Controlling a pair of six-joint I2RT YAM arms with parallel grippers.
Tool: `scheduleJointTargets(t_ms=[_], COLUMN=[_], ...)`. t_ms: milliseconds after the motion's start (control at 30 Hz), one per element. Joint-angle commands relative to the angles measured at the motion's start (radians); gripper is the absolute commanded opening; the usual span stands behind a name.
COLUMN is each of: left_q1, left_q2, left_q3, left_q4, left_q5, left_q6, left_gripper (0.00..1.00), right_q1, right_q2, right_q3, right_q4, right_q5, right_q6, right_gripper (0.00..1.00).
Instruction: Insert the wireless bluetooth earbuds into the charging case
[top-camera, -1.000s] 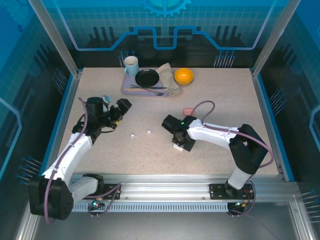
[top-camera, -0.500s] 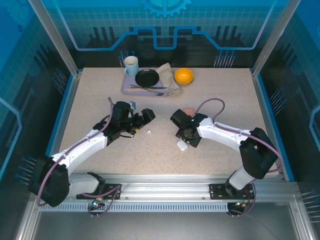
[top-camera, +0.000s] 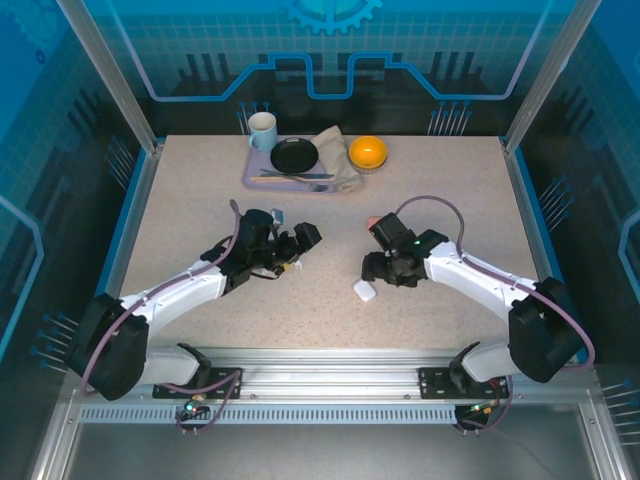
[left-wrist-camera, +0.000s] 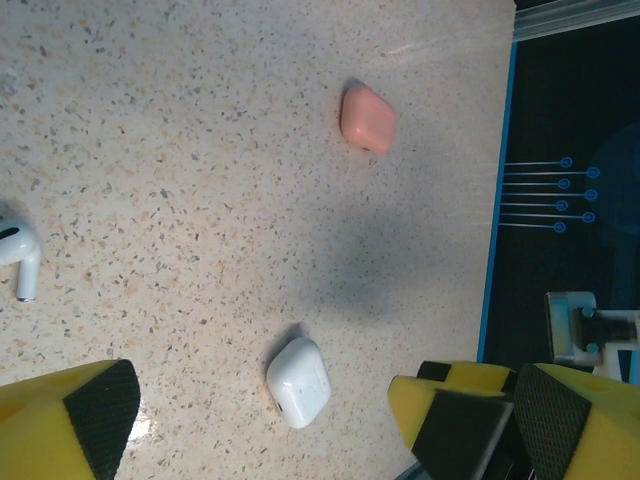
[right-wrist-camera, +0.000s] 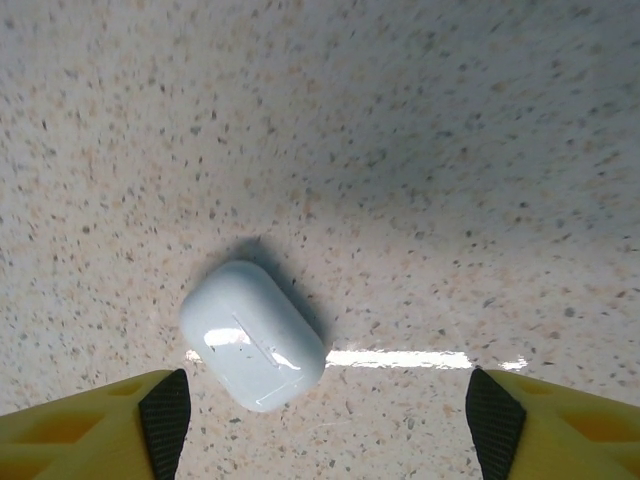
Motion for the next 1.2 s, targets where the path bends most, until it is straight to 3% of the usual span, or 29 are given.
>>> scheduleJointTargets(t_ms=[0,267,433,1167], left_q1=[-0.013,-0.018,-0.017,0.043], left_q2=[0.022,0.07,0.076,0.092], left_q3=[-0.003,0.073,0.075,0.076], left_q4=[0.031,-0.026,-0.027,0.002], left_q5=[-0.052,-0.116,-0.139,-0.09], left_q6=[-0.041,-0.025,-0.026,0.014], left_gripper=[0.99,0.99,0.99,0.99], right_q1=[-0.017,0.073,0.1,0.121], right_q2=[0.044,-0.006,0.026,0.294], right_q3=[-0.007,-0.08,-0.056,0.113], right_q4=[0.016,0.05,0.022,-0.005], right_q5=[-0.072,0.012,0.035,-0.02], right_q6=[0.012,0.568,0.791,0.886], right_gripper=[0.75,0.85,0.87,0.85])
